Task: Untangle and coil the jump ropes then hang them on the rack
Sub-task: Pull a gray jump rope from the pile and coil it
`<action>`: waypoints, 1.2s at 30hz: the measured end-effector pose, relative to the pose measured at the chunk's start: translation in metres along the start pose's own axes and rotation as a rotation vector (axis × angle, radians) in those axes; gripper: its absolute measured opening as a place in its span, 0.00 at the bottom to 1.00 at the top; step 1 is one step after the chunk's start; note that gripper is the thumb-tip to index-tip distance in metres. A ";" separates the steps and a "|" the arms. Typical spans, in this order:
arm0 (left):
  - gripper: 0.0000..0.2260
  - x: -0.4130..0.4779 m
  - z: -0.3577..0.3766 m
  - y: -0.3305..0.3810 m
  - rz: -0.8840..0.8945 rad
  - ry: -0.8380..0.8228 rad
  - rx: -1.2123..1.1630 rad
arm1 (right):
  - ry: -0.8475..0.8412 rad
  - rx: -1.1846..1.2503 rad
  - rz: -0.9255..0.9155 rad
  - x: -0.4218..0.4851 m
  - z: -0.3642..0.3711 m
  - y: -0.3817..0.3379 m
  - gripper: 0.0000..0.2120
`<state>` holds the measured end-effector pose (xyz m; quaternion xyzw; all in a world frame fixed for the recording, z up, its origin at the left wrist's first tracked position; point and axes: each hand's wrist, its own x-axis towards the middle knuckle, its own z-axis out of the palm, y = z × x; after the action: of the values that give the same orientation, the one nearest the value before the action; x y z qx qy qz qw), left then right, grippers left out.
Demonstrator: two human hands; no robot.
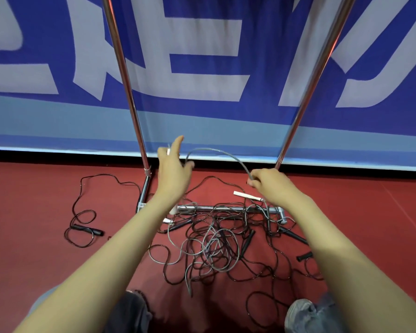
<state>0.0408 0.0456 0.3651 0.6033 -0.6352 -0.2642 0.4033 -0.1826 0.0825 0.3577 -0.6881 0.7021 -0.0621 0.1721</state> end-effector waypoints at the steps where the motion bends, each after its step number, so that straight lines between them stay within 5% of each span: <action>1: 0.28 -0.003 0.003 -0.004 -0.050 -0.090 0.038 | 0.057 -0.047 -0.035 -0.001 -0.003 -0.002 0.08; 7: 0.18 -0.025 0.019 0.005 0.150 -0.373 0.049 | 0.102 -0.050 -0.364 -0.009 -0.007 -0.025 0.13; 12: 0.05 -0.028 0.021 0.010 0.286 -0.242 0.001 | 0.173 0.171 -0.350 -0.010 -0.007 -0.027 0.03; 17: 0.05 -0.017 0.003 0.025 0.085 -0.089 -0.328 | 0.324 0.132 -0.205 -0.003 0.002 -0.010 0.09; 23: 0.10 0.005 -0.017 0.001 -0.043 -0.043 -0.128 | 0.124 0.478 -0.073 0.001 0.005 -0.007 0.08; 26: 0.29 0.006 -0.015 -0.012 -0.159 -0.226 0.152 | 0.092 0.475 -0.123 0.000 0.003 -0.014 0.06; 28: 0.33 -0.002 -0.007 -0.013 -0.079 -0.289 0.206 | 0.069 0.304 -0.169 0.000 0.001 -0.018 0.04; 36: 0.07 -0.024 0.011 0.007 0.370 -0.277 0.031 | 0.091 0.331 -0.290 -0.012 -0.006 -0.039 0.06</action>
<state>0.0267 0.0685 0.3610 0.4405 -0.7884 -0.2563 0.3445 -0.1480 0.0916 0.3776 -0.7406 0.5833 -0.2316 0.2399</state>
